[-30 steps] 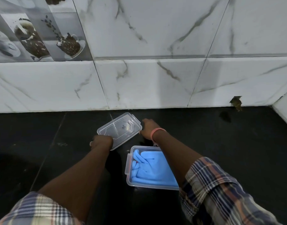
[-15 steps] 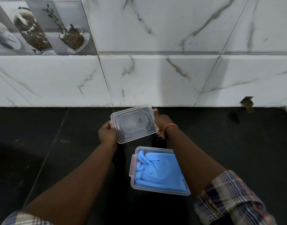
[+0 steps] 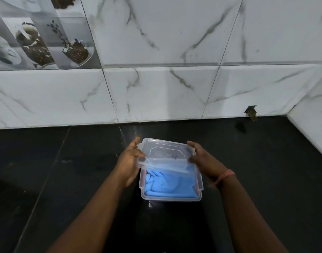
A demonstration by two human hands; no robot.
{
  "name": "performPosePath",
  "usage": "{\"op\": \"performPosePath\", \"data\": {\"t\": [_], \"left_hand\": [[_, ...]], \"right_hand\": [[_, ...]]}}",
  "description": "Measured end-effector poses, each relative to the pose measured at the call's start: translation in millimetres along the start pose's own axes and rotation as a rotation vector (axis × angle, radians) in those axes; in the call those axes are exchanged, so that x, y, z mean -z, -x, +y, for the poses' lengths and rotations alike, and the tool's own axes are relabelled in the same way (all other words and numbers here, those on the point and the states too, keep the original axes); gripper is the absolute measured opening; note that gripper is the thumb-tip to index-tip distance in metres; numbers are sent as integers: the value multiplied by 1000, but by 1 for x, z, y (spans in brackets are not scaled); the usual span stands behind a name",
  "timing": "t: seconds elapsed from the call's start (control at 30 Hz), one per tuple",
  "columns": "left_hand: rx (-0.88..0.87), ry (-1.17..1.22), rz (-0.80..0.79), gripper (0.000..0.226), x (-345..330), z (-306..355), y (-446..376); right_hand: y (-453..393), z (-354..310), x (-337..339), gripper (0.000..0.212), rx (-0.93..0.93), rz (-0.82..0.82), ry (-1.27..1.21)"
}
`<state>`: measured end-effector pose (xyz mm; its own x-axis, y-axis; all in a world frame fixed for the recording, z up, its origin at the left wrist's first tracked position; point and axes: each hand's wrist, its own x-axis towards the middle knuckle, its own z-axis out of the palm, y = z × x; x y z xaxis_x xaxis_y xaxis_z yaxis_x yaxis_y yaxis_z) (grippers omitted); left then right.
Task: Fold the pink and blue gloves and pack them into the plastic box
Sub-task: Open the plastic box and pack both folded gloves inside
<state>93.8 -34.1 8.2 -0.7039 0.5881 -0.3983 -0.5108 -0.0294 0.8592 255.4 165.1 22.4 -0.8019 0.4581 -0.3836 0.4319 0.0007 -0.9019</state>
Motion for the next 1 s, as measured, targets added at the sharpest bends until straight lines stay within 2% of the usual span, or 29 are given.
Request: {"op": "performPosePath", "data": {"t": [0.1, 0.17, 0.3, 0.6, 0.77, 0.8, 0.9, 1.0], "left_hand": [[-9, -354, -50, 77, 5, -13, 13], [-18, -480, -42, 74, 9, -26, 18], [-78, -555, 28, 64, 13, -50, 31], [-85, -566, 125, 53, 1, -59, 47], [-7, -673, 240, 19, -19, -41, 18], [-8, -702, 257, 20, -21, -39, 12], [0, -740, 338, 56, -23, -43, 0], [18, -755, 409, 59, -21, -51, -1]], "right_hand": [[19, 20, -1, 70, 25, 41, 200], [27, 31, -9, 67, 25, 102, 199], [34, 48, -35, 59, 103, 275, 220], [25, 63, -45, 51, 135, 429, 275], [13, 52, -51, 38, 113, 551, 299], [11, 50, -52, 32, 108, 570, 295], [6, 50, -53, 23, 110, 620, 314], [0, 53, -49, 20, 102, 612, 367]]}}
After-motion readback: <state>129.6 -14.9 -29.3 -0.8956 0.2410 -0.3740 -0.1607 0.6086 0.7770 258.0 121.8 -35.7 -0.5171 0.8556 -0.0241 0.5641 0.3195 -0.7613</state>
